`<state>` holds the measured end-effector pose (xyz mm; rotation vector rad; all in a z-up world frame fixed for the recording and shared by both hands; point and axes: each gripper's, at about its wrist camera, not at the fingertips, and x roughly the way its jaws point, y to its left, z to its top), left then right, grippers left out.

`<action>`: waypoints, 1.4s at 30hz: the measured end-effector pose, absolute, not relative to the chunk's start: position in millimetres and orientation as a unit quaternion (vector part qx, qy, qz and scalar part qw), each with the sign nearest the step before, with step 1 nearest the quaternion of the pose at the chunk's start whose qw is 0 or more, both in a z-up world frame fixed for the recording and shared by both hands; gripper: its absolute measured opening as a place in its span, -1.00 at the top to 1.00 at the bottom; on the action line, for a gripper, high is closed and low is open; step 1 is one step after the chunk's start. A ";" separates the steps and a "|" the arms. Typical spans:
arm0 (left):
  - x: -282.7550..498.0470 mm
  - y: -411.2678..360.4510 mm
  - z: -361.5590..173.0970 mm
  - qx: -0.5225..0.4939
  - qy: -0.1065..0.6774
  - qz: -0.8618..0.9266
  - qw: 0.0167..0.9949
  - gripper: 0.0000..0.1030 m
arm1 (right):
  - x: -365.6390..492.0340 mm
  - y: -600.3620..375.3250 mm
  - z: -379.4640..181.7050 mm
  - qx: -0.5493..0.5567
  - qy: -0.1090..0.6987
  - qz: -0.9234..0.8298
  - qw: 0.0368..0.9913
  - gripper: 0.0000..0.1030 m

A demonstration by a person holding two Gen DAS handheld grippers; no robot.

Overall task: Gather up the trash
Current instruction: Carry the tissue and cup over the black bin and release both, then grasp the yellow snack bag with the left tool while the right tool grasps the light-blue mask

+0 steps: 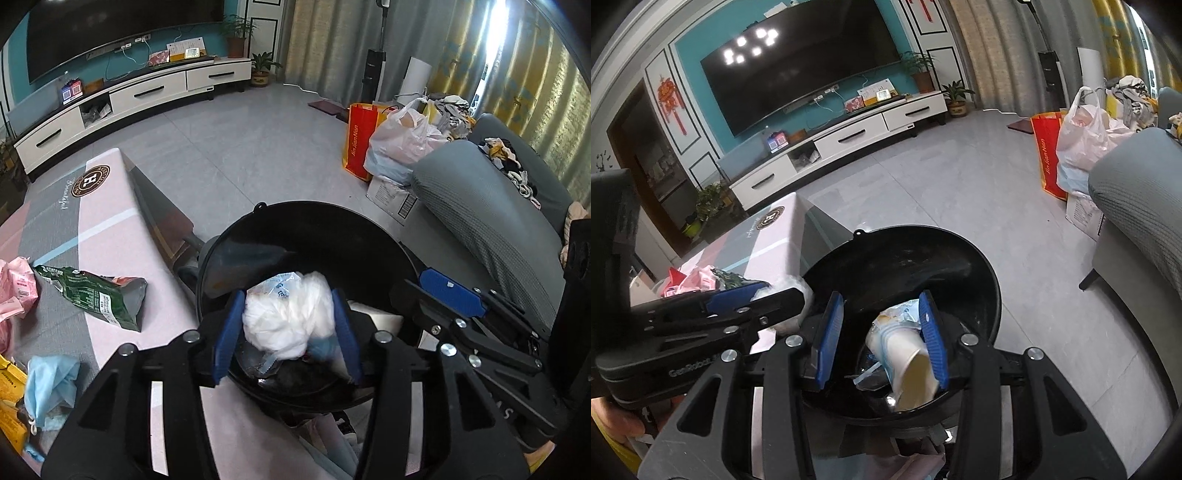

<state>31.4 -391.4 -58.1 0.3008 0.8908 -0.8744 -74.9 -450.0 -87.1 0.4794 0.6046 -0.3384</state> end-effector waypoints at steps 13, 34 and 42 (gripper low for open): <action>17.0 -335.4 -36.0 0.127 0.397 -0.384 0.824 -0.66 | -87.5 -430.8 -68.7 0.218 0.292 -0.161 0.917 -0.16; -24.2 -89.2 -28.0 -0.011 0.394 -0.238 0.888 -0.94 | -83.8 -313.2 -54.8 0.160 0.353 -0.058 0.920 -0.34; -25.4 -3.3 -48.2 -0.090 0.398 -0.208 0.889 -0.94 | -68.3 -274.7 -57.4 0.139 0.374 -0.019 0.917 -0.35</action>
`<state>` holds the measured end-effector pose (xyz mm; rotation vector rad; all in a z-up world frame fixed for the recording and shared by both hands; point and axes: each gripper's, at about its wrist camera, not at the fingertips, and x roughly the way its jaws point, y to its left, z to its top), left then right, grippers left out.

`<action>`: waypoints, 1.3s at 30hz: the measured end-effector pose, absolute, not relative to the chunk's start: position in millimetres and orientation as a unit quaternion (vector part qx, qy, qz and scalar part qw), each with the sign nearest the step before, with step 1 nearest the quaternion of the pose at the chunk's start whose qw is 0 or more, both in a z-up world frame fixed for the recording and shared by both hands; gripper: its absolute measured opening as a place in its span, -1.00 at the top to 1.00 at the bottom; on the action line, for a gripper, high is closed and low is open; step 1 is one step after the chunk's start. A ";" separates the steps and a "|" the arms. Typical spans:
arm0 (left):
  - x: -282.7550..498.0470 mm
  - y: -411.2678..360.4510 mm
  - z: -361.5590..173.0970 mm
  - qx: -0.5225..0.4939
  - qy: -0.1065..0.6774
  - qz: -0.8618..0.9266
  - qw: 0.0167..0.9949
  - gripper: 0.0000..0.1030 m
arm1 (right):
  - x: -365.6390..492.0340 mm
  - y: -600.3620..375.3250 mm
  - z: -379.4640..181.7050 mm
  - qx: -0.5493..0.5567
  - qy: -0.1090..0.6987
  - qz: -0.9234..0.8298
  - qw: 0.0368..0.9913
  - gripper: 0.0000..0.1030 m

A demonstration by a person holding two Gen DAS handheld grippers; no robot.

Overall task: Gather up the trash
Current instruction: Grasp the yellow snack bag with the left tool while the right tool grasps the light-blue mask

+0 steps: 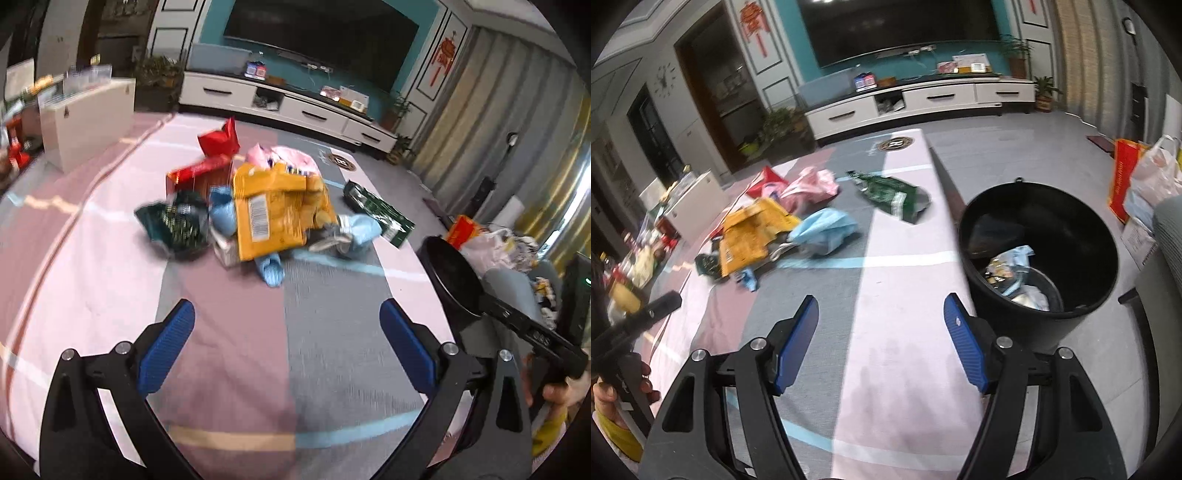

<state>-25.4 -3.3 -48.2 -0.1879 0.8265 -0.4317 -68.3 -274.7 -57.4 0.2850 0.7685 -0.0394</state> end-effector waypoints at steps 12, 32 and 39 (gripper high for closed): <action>-29.7 27.3 -68.3 -0.142 0.421 -0.195 0.874 -0.94 | -43.5 -238.9 -71.1 0.118 0.406 0.015 0.906 -0.35; 62.0 -2.0 -37.8 -0.071 0.375 -0.212 0.899 -0.92 | 43.8 -239.2 -82.8 0.216 0.402 0.047 0.889 -0.35; 106.3 -28.1 -35.5 -0.053 0.380 -0.235 0.893 -0.92 | 76.3 -235.6 -94.0 0.232 0.409 0.042 0.881 -0.35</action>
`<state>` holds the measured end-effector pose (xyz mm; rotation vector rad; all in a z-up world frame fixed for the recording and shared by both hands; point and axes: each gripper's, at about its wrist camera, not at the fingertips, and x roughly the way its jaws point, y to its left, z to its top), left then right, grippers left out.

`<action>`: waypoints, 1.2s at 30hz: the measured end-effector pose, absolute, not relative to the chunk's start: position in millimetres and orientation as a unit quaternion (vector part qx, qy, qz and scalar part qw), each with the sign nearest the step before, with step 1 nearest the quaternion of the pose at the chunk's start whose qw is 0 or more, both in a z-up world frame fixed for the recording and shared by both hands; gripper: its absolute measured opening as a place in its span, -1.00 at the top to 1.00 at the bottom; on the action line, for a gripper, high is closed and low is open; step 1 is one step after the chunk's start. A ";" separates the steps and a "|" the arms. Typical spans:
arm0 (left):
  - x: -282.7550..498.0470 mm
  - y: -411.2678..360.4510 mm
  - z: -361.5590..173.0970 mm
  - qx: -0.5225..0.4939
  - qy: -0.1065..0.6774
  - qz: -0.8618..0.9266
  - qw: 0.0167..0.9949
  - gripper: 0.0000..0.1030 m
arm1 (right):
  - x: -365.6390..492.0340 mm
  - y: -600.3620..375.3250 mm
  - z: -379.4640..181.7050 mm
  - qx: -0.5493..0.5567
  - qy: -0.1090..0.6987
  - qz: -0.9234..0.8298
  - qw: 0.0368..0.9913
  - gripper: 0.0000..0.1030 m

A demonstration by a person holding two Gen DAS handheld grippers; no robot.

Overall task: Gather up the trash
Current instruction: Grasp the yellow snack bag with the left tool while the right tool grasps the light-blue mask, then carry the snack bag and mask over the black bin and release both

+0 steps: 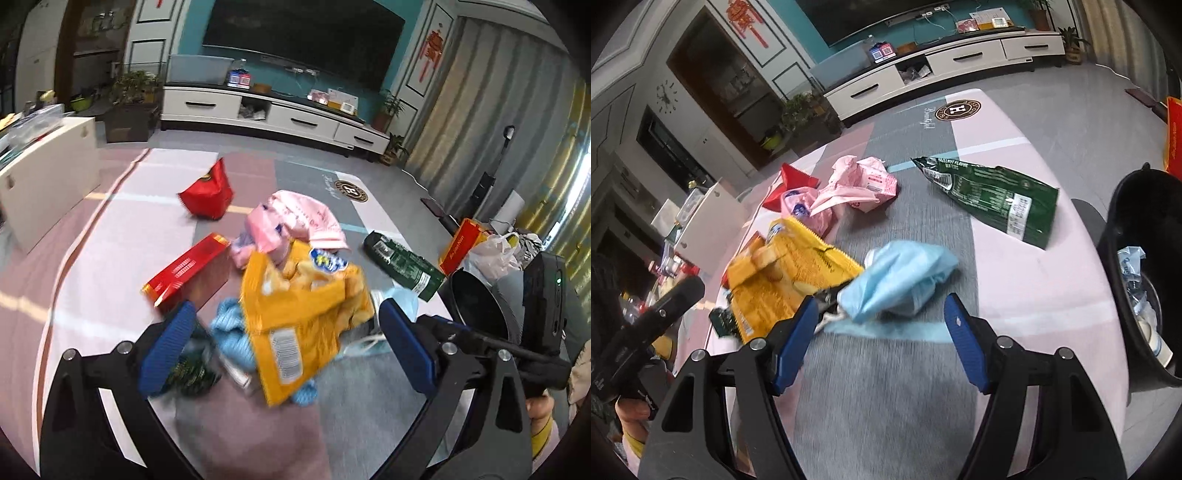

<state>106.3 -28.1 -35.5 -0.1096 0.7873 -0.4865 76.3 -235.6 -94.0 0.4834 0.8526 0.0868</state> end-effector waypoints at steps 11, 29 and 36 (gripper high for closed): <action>133.2 -60.7 -57.7 -0.006 0.404 -0.247 0.881 -0.45 | 101.7 -233.6 -110.7 0.245 0.426 0.025 0.871 -0.04; 87.6 -41.7 -22.7 -0.005 0.348 -0.257 0.902 0.19 | 62.7 -225.7 -76.1 0.218 0.392 0.060 0.892 0.83; 57.8 -37.5 10.5 -0.015 0.308 -0.262 0.915 0.19 | 28.4 -243.2 -49.0 0.236 0.353 0.061 0.903 0.83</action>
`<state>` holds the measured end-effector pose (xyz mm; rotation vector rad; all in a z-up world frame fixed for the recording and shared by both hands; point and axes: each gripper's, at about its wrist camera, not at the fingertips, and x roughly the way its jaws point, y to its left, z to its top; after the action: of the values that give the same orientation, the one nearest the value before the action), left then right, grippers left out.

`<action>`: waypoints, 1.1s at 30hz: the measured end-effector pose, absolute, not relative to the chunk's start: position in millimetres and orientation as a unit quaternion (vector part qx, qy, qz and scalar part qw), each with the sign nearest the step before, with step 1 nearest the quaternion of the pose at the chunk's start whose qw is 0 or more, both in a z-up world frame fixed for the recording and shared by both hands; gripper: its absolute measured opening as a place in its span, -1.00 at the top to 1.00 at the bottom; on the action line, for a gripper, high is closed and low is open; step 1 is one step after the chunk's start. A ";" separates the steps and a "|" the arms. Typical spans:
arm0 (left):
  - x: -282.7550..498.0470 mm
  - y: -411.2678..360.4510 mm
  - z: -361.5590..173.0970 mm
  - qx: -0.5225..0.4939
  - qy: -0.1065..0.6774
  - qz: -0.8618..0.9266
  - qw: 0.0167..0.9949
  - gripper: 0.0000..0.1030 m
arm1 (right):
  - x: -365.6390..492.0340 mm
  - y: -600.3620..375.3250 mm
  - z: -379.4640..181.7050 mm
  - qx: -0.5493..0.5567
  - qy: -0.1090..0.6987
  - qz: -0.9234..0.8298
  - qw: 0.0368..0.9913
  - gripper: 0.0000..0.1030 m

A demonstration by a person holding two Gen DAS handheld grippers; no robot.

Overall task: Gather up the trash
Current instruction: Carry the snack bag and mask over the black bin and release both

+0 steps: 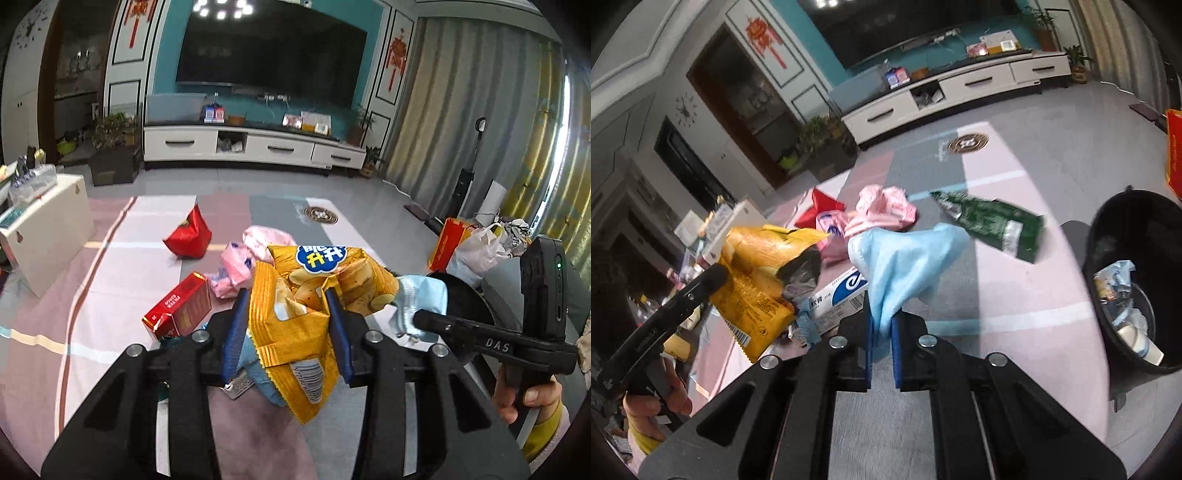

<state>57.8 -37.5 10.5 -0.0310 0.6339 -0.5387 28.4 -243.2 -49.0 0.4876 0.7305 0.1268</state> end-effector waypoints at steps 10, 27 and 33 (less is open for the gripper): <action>36.3 -83.7 26.8 -0.003 0.301 -0.306 0.903 0.18 | -28.0 -307.9 -38.0 0.239 0.315 -0.027 0.918 0.83; 24.2 -227.6 22.1 0.035 0.315 -0.390 0.865 0.17 | -90.4 -409.2 -58.8 0.272 0.266 -0.158 0.911 0.83; 28.5 -282.9 9.6 0.050 0.327 -0.406 0.852 0.17 | -97.7 -429.3 -73.8 0.285 0.268 -0.178 0.903 0.83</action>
<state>28.5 -282.9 9.6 0.1044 0.6893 -0.8554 -97.7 -429.3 -73.8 0.5888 0.5543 -0.3678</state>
